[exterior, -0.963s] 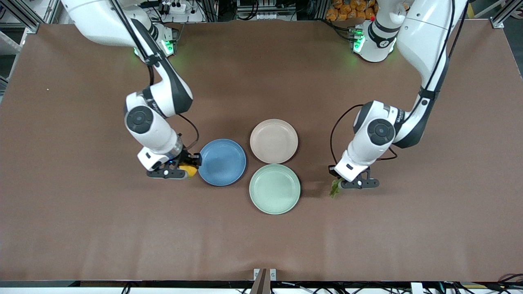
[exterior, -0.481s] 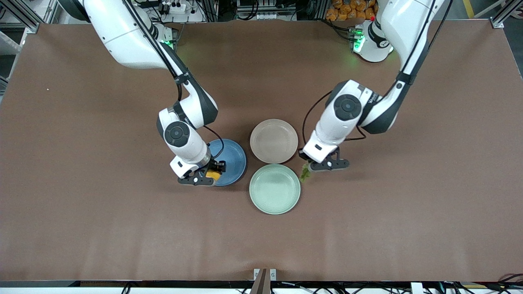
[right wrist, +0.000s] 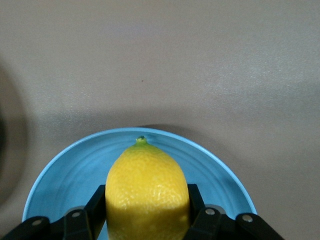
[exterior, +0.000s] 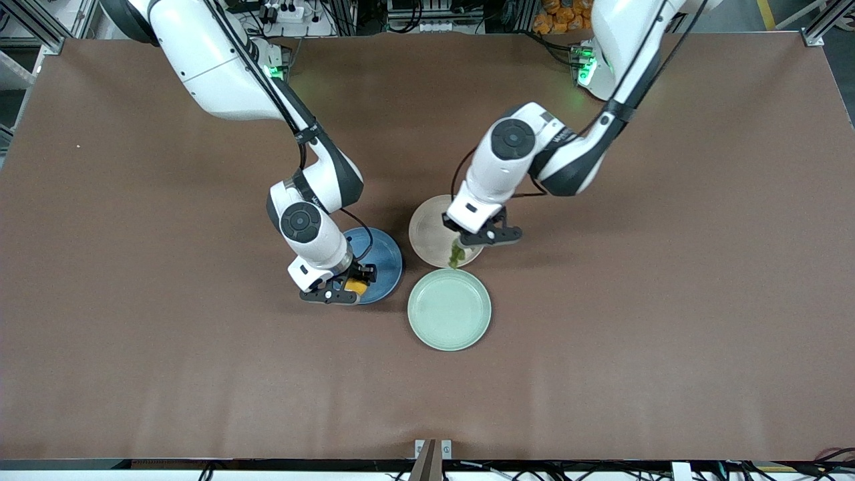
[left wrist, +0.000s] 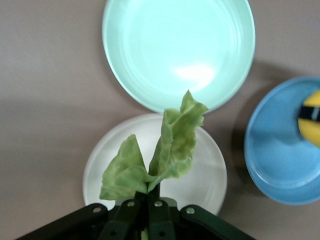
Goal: Place lemon and lettuce in plates
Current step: 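Release the lemon onto the blue plate while the left gripper drops lettuce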
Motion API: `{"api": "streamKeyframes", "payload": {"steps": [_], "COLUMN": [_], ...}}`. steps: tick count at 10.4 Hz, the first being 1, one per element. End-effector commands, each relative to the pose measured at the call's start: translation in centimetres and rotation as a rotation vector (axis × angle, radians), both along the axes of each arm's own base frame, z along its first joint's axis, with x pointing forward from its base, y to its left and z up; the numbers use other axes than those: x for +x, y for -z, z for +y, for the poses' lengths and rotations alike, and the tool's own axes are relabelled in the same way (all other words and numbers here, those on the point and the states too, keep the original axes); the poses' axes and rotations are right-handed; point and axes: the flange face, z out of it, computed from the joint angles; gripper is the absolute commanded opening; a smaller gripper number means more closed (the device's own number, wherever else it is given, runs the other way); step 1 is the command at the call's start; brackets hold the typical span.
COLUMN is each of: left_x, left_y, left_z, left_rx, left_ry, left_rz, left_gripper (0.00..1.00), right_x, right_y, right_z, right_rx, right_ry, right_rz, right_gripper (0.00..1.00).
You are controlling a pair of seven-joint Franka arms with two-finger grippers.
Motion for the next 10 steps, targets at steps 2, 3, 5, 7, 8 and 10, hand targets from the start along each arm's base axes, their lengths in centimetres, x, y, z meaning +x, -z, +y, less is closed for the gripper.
{"api": "streamKeyframes", "payload": {"steps": [2,3,5,7,8,10], "left_x": [-2.6,-2.6,-3.2,-2.9,-2.2,-0.8], "left_y": [1.3,1.5,2.5,2.5,2.4,2.2], "left_z": [-2.7,-2.6,-2.7,-2.3,-1.8,0.0], "left_rx": [0.021,0.029,0.048,0.055,0.059,0.137], "left_ry": [-0.014,0.001,0.01,0.003,-0.001,0.059], "left_rz": [0.025,0.018,0.038,0.042,0.033,-0.034], "left_gripper": [0.2,0.99,1.0,1.0,1.0,1.0], "right_x": [1.8,1.9,2.3,3.1,3.5,4.6], "right_y": [-5.0,-7.7,-11.7,-15.0,-15.8,-17.0], "right_z": [-1.8,-2.9,-6.5,-13.2,-16.1,-21.9], "right_rx": [-0.035,-0.032,0.007,-0.004,-0.013,-0.009], "right_ry": [0.052,0.066,0.032,-0.002,0.006,0.023], "right_rz": [0.059,0.085,0.152,0.199,0.207,0.182], "right_gripper": [1.0,1.0,1.0,1.0,1.0,1.0]}}
